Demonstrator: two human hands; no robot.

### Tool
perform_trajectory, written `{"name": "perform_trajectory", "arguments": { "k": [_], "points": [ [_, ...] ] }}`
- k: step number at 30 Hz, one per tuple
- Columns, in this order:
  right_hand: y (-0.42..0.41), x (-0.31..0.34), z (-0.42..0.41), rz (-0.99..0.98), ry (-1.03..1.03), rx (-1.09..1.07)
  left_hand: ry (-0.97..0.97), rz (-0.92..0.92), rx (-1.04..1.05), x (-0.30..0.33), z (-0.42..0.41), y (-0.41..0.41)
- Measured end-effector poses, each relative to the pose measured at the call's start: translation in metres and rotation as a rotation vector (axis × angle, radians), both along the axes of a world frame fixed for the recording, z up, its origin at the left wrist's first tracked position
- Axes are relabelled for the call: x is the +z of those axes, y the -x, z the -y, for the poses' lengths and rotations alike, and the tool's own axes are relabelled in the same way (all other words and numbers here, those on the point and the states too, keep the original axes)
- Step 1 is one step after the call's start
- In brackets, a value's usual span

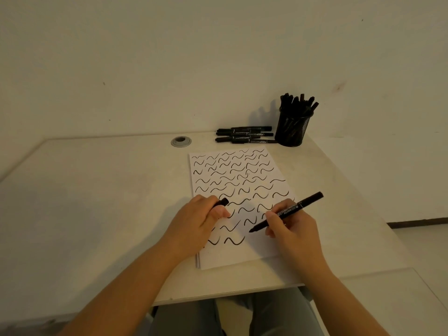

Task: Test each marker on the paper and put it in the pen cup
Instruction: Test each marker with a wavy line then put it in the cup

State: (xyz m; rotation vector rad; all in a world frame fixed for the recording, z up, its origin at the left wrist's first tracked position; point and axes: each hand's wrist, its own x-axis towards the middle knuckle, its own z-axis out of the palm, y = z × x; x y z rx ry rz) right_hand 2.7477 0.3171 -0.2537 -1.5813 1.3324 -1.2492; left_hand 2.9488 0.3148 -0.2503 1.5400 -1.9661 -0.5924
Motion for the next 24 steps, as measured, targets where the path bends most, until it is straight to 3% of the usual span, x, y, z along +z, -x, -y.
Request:
{"name": "perform_trajectory", "arguments": {
  "k": [7, 15, 24],
  "points": [
    [-0.002, -0.001, -0.001, -0.097, -0.006, 0.074, 0.008, 0.001, 0.0, -0.002, -0.001, -0.001],
    [0.0, 0.003, -0.002, -0.12, 0.076, -0.058, 0.008, -0.023, 0.008, -0.003, -0.001, -0.001],
    [-0.004, 0.024, 0.013, 0.19, 0.088, -0.015, 0.065, -0.023, 0.011, -0.005, -0.001, -0.003]
  ]
}}
